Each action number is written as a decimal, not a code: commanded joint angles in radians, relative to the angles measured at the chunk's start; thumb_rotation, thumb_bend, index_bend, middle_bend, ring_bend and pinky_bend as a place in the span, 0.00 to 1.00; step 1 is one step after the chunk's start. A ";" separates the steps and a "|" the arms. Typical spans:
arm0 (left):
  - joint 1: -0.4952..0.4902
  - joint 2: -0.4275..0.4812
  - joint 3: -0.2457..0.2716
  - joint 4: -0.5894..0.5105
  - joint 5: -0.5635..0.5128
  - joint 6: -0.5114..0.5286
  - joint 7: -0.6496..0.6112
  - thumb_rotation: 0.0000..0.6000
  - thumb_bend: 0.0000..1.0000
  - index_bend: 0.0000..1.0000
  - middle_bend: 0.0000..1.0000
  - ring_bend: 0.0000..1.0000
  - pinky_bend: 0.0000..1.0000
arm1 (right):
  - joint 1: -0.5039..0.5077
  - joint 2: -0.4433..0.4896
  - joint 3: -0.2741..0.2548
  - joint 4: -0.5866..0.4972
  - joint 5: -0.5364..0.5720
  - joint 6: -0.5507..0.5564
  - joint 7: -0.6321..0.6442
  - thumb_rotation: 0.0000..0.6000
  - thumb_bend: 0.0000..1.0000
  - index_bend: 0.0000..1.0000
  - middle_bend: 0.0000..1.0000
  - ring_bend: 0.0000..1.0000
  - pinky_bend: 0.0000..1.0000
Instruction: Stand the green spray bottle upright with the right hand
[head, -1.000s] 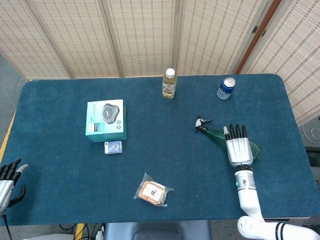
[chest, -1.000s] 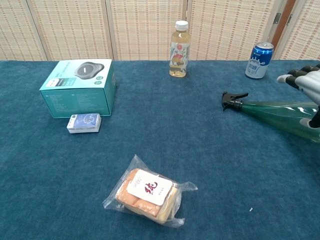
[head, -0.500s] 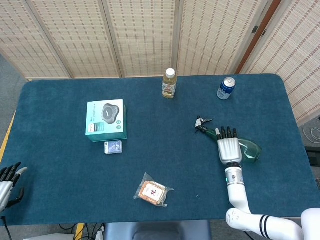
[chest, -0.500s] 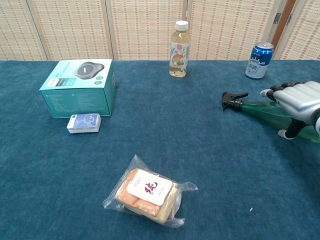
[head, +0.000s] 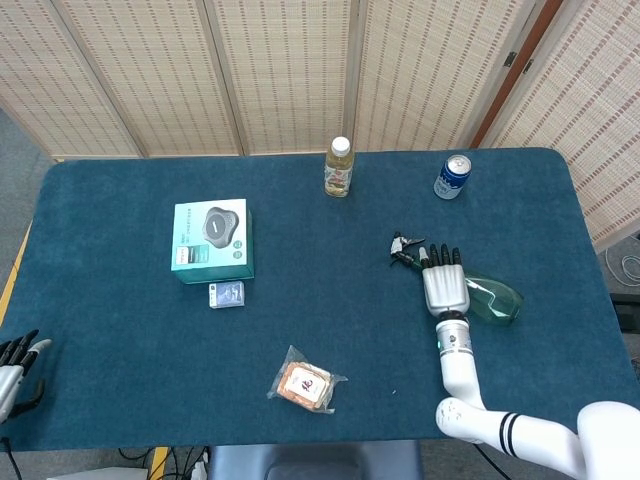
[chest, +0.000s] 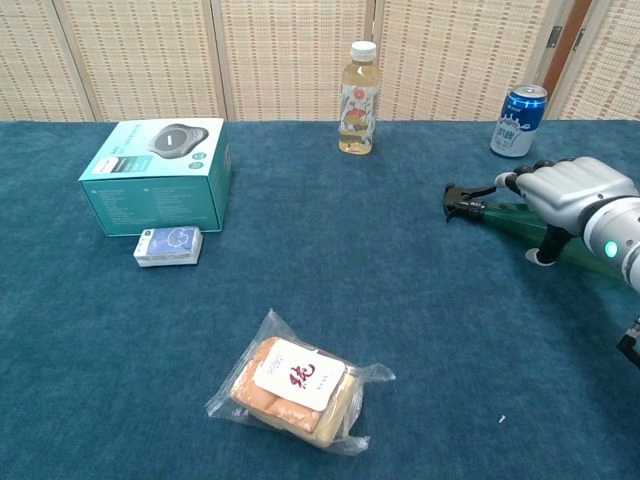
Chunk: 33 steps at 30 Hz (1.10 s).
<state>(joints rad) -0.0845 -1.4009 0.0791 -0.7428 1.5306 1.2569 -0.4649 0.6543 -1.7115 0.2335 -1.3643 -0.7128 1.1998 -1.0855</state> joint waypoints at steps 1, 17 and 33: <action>0.001 -0.008 0.003 0.013 0.000 -0.008 -0.008 1.00 0.53 0.11 0.00 0.00 0.00 | 0.007 -0.004 -0.001 0.017 0.008 -0.011 0.009 1.00 0.19 0.00 0.10 0.00 0.12; -0.003 -0.035 0.019 0.072 0.010 -0.049 -0.021 1.00 0.53 0.11 0.00 0.00 0.00 | -0.010 -0.023 0.028 0.076 0.007 -0.064 0.224 1.00 0.21 0.05 0.14 0.04 0.19; 0.001 -0.036 0.036 0.065 0.029 -0.043 -0.003 1.00 0.53 0.11 0.00 0.00 0.00 | -0.036 -0.019 0.020 0.086 0.004 -0.071 0.327 1.00 0.22 0.07 0.17 0.07 0.24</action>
<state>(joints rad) -0.0831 -1.4370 0.1154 -0.6781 1.5596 1.2136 -0.4678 0.6172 -1.7290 0.2531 -1.2808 -0.7090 1.1313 -0.7611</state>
